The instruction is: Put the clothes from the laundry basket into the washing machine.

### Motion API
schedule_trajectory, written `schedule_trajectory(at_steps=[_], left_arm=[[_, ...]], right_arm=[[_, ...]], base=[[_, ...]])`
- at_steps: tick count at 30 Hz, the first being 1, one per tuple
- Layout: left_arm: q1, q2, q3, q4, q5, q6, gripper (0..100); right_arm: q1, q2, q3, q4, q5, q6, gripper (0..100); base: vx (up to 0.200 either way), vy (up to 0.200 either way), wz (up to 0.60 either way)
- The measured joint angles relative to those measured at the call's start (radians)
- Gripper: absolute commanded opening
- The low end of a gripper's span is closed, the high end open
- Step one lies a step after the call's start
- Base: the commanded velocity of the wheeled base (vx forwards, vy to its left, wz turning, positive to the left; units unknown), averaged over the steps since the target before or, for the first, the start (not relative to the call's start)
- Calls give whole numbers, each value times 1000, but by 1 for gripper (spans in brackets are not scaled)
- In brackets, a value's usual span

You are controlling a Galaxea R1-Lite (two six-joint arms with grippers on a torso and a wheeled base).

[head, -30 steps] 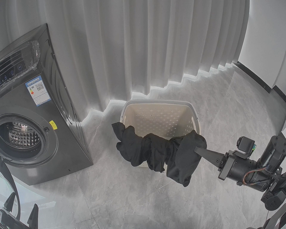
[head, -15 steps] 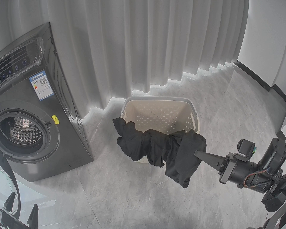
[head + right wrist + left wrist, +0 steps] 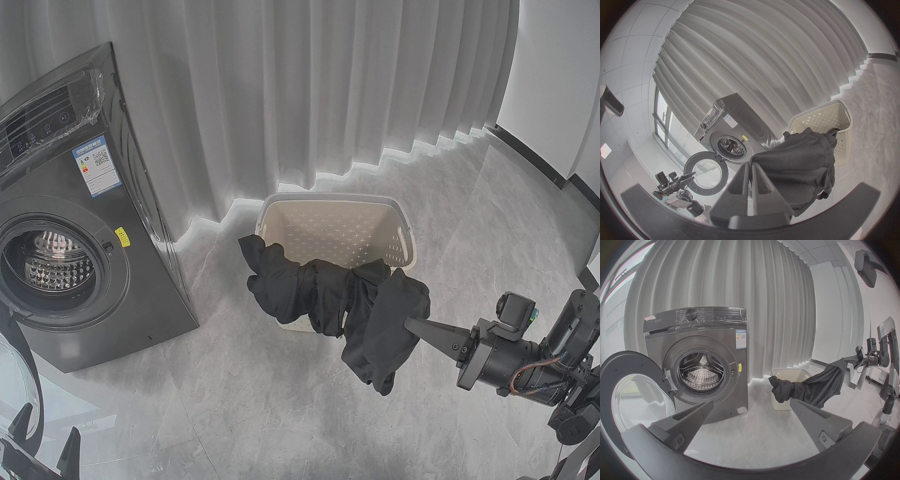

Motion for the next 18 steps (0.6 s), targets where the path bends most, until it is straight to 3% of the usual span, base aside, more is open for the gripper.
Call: schedule_trajectory(at_steps=[18], left_arm=[[0,0,0,0,0,0,100]], right_arm=[[12,3,-4,-1,1,3,0]], base=[[0,0,0]])
